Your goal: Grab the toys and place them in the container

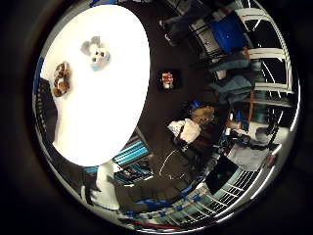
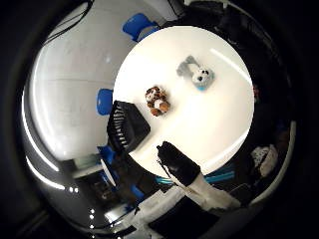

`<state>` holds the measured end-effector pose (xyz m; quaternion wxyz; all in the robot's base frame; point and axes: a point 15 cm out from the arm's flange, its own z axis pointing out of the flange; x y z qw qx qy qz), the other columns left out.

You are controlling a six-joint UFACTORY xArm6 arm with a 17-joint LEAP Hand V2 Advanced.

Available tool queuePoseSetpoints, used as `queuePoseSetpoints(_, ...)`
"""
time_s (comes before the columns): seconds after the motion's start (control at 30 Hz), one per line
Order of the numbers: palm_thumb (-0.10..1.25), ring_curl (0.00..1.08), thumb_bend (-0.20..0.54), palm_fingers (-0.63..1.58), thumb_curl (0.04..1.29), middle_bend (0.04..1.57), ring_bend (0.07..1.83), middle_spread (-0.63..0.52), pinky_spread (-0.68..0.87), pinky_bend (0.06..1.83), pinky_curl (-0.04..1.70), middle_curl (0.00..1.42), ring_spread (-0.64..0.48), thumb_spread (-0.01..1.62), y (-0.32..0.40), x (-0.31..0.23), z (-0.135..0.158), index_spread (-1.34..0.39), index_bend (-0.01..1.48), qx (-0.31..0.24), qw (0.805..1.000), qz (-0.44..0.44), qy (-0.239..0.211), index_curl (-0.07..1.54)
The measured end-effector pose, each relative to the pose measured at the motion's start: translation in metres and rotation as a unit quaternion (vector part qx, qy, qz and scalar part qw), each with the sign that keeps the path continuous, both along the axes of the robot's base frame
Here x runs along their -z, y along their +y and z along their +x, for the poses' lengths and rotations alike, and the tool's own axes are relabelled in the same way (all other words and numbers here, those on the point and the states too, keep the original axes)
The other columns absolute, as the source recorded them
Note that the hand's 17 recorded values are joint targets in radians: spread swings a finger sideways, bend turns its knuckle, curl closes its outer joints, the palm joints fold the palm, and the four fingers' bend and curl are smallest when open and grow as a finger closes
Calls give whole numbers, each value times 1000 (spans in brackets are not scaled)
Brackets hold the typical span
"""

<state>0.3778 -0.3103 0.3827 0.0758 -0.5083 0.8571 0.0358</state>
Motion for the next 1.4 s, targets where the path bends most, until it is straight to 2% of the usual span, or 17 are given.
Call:
queuePoseSetpoints(0.33, 570, 245, -16, 89, 295, 201, 304, 216, 470, 465, 284, 327, 268, 1199, -22, 46, 68, -183, 148, 52, 998, -8, -28, 270)
queuePoseSetpoints(0.5, 576, 253, -18, 73, 305, 199, 318, 232, 470, 478, 293, 327, 274, 1184, -15, 76, 89, -154, 145, 59, 998, 0, -17, 260)
queuePoseSetpoints(0.73, 561, 259, -21, 65, 313, 211, 349, 234, 476, 504, 301, 332, 275, 1174, -8, 113, 129, -133, 145, 50, 998, -10, -28, 249)
queuePoseSetpoints(0.97, 555, 271, -19, 75, 317, 207, 418, 233, 489, 543, 306, 331, 263, 1164, 10, 153, 151, -132, 138, 39, 999, -7, -12, 237)
queuePoseSetpoints(1.4, 558, 256, -20, 60, 323, 225, 413, 233, 511, 613, 304, 334, 286, 1157, 38, 213, 165, -140, 145, 12, 999, 7, 28, 245)
